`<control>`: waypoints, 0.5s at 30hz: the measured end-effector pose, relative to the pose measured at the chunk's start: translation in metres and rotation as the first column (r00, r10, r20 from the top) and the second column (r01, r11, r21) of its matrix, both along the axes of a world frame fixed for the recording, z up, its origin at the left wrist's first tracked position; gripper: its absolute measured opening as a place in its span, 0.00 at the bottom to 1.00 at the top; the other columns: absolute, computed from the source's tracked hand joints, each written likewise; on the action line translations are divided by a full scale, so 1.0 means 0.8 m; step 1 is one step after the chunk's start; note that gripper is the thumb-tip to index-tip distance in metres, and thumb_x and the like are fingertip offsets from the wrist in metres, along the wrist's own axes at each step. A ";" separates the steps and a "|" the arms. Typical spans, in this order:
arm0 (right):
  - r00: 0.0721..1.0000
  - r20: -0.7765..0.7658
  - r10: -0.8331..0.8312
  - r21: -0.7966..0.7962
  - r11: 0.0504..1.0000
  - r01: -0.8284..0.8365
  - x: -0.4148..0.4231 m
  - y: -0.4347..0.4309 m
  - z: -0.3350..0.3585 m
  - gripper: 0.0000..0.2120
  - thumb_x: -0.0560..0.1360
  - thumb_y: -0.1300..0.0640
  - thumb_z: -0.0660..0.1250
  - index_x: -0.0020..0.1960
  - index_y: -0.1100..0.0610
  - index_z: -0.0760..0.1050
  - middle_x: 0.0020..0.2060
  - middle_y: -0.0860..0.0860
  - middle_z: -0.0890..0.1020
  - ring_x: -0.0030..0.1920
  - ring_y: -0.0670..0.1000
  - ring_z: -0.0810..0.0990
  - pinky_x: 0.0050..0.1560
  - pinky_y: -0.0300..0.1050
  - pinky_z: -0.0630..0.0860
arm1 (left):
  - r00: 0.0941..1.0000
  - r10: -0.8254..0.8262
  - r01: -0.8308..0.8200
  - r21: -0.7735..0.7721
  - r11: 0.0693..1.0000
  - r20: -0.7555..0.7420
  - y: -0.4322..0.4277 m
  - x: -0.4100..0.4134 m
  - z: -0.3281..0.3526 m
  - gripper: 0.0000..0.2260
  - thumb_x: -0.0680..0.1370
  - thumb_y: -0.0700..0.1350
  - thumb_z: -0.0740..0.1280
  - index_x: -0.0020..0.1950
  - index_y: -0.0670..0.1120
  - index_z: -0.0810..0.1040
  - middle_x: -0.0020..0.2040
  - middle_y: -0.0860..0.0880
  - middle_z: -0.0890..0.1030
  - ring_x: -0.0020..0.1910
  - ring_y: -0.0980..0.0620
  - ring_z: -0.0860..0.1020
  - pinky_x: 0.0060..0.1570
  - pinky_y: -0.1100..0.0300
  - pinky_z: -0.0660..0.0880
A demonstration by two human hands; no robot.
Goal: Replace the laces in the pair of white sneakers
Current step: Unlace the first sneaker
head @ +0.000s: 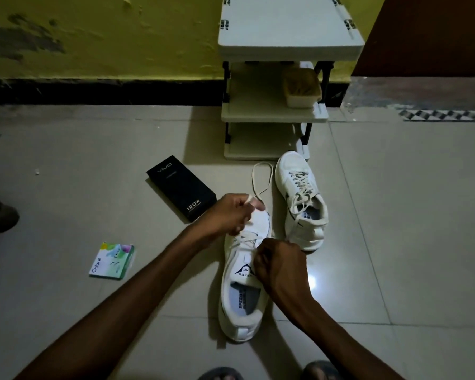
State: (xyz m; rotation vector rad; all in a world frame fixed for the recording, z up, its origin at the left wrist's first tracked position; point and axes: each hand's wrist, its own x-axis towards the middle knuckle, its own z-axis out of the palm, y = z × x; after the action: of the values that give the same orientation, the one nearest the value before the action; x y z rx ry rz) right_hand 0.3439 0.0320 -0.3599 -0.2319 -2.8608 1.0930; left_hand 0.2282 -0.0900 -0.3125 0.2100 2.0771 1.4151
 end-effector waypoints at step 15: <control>0.999 -0.037 -0.030 -0.037 0.999 0.028 0.001 0.005 -0.004 0.07 0.71 0.55 0.66 0.35 0.55 0.75 0.26 0.46 0.74 0.27 0.42 0.71 0.29 0.33 0.64 | 0.519 0.720 -0.849 0.370 0.376 0.460 -0.019 -0.009 -0.002 0.12 0.81 0.34 0.59 0.39 0.45 0.71 0.33 0.49 0.78 0.35 0.55 0.75 0.33 0.68 0.75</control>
State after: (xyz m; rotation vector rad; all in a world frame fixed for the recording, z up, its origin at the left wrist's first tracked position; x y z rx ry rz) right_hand 0.3449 0.0364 -0.3630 -0.2511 -2.7976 1.1328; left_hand 0.2210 -0.1054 -0.3139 -0.8488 1.4938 2.4853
